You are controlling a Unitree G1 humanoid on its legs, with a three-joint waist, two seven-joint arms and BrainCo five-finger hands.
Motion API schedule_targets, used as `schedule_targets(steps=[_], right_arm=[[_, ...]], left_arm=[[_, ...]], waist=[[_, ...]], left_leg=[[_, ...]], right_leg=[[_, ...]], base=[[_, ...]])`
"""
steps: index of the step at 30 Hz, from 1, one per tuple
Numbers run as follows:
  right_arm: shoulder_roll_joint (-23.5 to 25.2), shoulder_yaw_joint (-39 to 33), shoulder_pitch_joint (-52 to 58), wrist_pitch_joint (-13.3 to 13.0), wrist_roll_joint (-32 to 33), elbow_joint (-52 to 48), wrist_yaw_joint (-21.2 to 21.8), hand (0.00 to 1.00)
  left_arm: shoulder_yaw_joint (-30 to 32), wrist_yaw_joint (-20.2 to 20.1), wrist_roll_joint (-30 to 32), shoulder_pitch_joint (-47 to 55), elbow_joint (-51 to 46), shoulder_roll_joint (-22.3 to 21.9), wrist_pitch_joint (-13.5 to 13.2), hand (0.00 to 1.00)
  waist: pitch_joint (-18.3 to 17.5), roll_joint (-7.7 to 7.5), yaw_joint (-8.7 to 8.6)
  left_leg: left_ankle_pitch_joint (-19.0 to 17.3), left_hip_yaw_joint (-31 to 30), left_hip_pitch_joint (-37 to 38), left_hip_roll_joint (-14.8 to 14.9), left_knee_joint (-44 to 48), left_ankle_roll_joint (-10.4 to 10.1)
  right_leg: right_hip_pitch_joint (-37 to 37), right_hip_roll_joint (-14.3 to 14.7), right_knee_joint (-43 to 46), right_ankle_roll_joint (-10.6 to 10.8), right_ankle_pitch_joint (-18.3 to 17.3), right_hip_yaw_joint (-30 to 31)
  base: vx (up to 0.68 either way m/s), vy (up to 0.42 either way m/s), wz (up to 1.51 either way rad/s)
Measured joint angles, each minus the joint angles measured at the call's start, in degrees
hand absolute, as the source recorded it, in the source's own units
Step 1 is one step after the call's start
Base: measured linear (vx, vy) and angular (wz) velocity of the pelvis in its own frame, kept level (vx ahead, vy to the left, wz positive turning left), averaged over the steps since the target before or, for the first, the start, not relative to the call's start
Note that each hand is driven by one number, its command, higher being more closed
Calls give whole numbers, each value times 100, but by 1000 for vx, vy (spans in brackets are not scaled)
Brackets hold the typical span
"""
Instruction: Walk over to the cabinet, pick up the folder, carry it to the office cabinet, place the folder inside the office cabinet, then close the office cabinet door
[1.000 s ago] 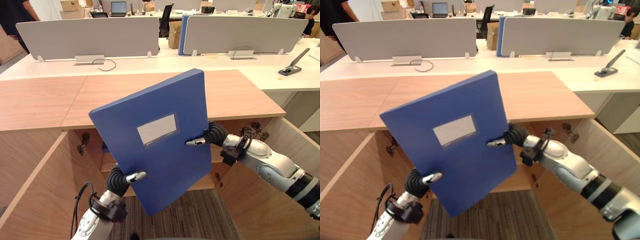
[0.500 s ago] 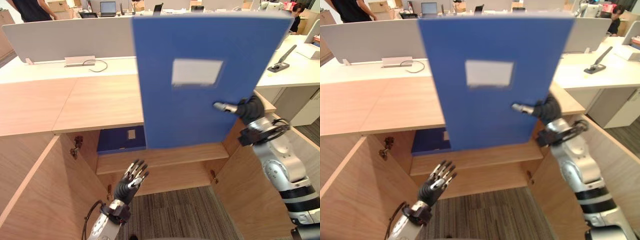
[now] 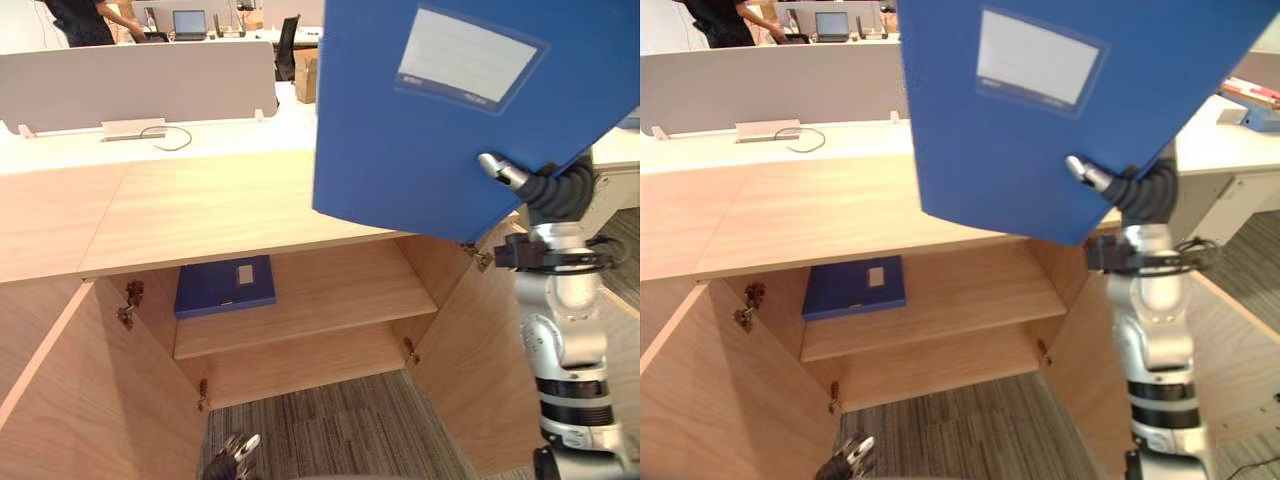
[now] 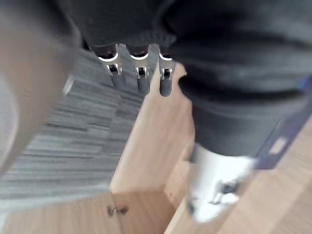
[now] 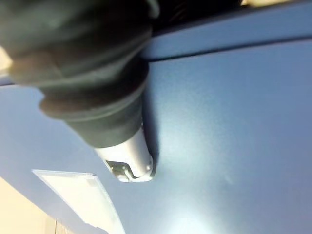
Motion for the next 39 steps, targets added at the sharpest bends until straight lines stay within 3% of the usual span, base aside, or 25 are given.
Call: schedule_targets(steps=[2,4,6,10,15,17,22,26,29,30,31,34,39], right_arm=[[7,754,240,16,-9,-4,248,100],[-5,1820,600,207,-42,98,825,100],[-2,2428,837,382,-260,359,1210,100],[88,2920,1054,715,-635,1304,1621,100],[349,2873,1118,758,-845,1861,1556,100],[608,2862,1117,779,-969,2239,1414,100],[1136,2851,1134,916,-1432,2557,1159,100],[1457,2834,1161,931,-1553,3017,1020,100],[1706,2832,1108,976,-1544,3790,990,100],[1815,2765,1045,986,-1449,4104,932,100],[1835,2654,1031,1009,-1315,4368,928,100],[1727,2612,843,1124,-1123,4885,880,100],[1727,2618,528,1196,-1284,5443,786,100]], left_arm=[[60,3,-18,-9,220,71,28,0],[245,-8,-14,-10,458,100,23,0],[366,-15,-10,-7,632,101,7,0],[557,-16,197,-4,883,75,-12,0],[583,23,373,-74,888,48,-39,0],[583,110,410,-158,894,24,-65,0],[654,225,653,-277,939,-14,-115,0],[652,362,830,-354,984,4,-126,0],[633,471,819,-463,993,5,-133,0],[626,518,820,-489,1015,41,-136,0],[560,542,820,-507,1033,47,-114,0],[551,566,857,-529,1033,58,-97,0],[480,781,768,-567,985,30,-96,0]], waist=[[-30,-29,17],[-9,-65,71],[12,-95,120],[90,-107,144],[299,-58,97],[489,-45,111],[762,-17,112],[822,-19,104],[1005,-1,120],[1051,-77,114],[1065,-43,104],[1049,-35,121],[1002,21,180]], left_leg=[[-3,11,0,18,1,-18],[-38,-2,4,17,3,-64],[-79,-30,3,-3,4,-54],[-151,-157,8,-154,19,1],[-193,-329,33,-396,35,61],[-242,-349,144,-552,48,134],[-349,-330,326,-718,68,236],[-405,-306,314,-789,44,351],[-407,-501,301,-689,44,380],[-390,-528,296,-652,46,331],[-344,-586,290,-585,44,222],[-319,-651,212,-412,44,142],[-349,-787,82,-239,38,41]], right_leg=[[0,17,-20,-11,15,6],[1,21,-23,-13,18,4],[1,6,-23,-9,16,3],[-3,-128,19,72,-19,0],[-142,-358,349,226,-155,15],[-284,-547,856,299,-373,33],[-601,-792,1647,309,-461,-88],[-657,-902,1623,307,-459,-333],[-801,-784,1719,256,-563,-447],[-752,-665,1425,154,-450,-435],[-658,-564,1241,125,-386,-522],[-652,-369,1131,89,-353,-623],[-485,-148,737,-2,-270,-810]], base=[[-10,-3,-5],[0,0,0],[0,0,0],[7,45,1],[25,67,-2],[31,73,-3],[-19,67,-16],[-42,54,-14],[-57,-18,-8],[-57,-66,5],[-35,-91,3],[38,-94,6],[68,-82,14]])
